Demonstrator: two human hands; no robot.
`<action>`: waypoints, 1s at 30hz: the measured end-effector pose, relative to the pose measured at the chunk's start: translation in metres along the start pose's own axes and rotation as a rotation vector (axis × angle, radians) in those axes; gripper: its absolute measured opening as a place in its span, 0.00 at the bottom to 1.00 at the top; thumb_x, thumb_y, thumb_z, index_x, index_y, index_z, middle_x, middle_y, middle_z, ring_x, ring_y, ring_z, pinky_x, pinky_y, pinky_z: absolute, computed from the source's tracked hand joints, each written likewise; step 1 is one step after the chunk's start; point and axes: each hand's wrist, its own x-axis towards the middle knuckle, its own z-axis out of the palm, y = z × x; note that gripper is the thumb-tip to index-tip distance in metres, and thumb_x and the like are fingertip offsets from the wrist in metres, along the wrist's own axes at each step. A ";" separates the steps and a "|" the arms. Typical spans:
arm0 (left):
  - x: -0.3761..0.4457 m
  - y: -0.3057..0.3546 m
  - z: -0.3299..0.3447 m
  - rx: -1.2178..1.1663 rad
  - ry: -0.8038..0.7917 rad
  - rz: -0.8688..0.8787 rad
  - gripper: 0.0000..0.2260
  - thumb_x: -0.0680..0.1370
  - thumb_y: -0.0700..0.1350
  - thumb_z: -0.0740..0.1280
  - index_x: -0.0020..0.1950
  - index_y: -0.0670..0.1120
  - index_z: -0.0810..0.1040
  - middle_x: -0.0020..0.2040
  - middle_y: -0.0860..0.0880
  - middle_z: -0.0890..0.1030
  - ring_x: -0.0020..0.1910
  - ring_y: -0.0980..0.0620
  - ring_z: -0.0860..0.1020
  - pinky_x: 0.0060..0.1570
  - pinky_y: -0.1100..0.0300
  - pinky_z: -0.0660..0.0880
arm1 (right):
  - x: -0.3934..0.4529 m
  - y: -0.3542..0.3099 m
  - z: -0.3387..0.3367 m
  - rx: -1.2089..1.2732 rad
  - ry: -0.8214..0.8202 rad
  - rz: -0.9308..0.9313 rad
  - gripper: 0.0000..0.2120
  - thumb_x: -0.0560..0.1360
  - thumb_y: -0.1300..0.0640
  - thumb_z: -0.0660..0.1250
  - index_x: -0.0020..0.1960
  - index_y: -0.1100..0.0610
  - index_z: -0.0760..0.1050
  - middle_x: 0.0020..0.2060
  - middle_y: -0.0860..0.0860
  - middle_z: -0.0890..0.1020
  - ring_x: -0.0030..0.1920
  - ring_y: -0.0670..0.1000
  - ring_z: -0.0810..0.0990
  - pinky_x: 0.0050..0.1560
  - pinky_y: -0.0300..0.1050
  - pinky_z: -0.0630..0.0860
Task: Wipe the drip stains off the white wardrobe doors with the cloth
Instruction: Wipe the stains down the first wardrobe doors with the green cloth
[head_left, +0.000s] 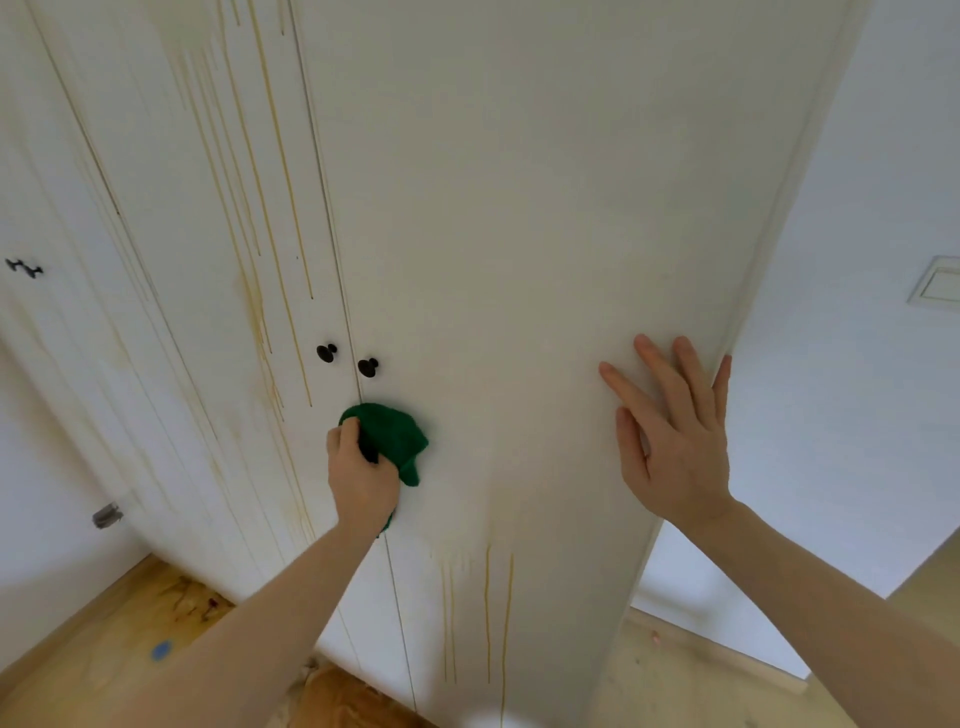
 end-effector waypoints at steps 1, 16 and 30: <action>-0.001 -0.002 0.004 0.007 -0.009 -0.006 0.15 0.72 0.27 0.61 0.56 0.39 0.72 0.54 0.45 0.72 0.49 0.45 0.74 0.50 0.51 0.75 | -0.001 0.001 0.002 -0.002 0.019 -0.005 0.22 0.77 0.65 0.67 0.70 0.55 0.78 0.74 0.57 0.73 0.80 0.59 0.59 0.79 0.68 0.50; -0.127 0.000 0.091 -0.019 -0.271 0.039 0.17 0.69 0.30 0.66 0.48 0.50 0.69 0.51 0.55 0.69 0.45 0.55 0.74 0.43 0.56 0.79 | -0.004 0.006 0.018 -0.022 0.128 -0.051 0.21 0.76 0.65 0.67 0.66 0.53 0.82 0.72 0.54 0.73 0.78 0.59 0.63 0.78 0.69 0.54; -0.155 0.035 0.077 -0.093 -0.496 0.128 0.14 0.71 0.33 0.64 0.48 0.51 0.72 0.51 0.59 0.72 0.47 0.58 0.76 0.47 0.61 0.79 | -0.004 0.004 0.006 -0.023 0.025 -0.047 0.23 0.76 0.66 0.66 0.70 0.53 0.79 0.74 0.56 0.72 0.82 0.57 0.57 0.78 0.69 0.52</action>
